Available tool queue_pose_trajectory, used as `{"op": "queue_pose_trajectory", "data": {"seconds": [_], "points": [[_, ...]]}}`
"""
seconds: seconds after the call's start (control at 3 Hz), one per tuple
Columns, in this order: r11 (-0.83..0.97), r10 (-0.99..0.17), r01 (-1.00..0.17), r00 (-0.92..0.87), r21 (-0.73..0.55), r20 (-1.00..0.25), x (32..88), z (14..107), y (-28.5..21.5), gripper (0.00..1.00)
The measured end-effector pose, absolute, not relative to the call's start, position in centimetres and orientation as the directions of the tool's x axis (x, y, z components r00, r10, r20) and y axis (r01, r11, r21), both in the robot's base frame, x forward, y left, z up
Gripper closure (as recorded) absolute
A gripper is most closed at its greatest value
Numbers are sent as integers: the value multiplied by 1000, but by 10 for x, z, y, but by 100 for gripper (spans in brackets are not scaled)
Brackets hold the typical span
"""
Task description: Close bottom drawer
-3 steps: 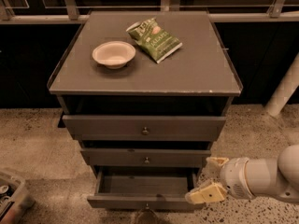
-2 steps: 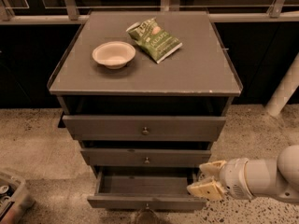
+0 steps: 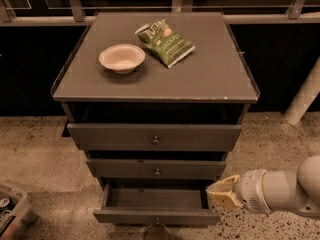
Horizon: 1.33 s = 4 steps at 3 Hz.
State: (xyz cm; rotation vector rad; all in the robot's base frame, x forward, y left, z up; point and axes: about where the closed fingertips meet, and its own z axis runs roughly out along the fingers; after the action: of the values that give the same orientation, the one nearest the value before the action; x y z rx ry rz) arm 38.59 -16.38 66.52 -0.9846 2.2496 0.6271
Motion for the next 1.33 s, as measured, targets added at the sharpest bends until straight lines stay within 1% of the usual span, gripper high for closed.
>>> {"op": "queue_pose_trajectory", "data": {"seconds": [0.33, 0.67, 1.0, 1.33], "points": [[619, -465, -764, -543, 182, -699, 388, 654, -163, 100], [638, -432, -745, -558, 197, -709, 389, 609, -154, 100], [695, -355, -690, -575, 203, -737, 411, 552, -162, 100], [712, -275, -655, -594, 255, -756, 428, 494, -161, 100]]}}
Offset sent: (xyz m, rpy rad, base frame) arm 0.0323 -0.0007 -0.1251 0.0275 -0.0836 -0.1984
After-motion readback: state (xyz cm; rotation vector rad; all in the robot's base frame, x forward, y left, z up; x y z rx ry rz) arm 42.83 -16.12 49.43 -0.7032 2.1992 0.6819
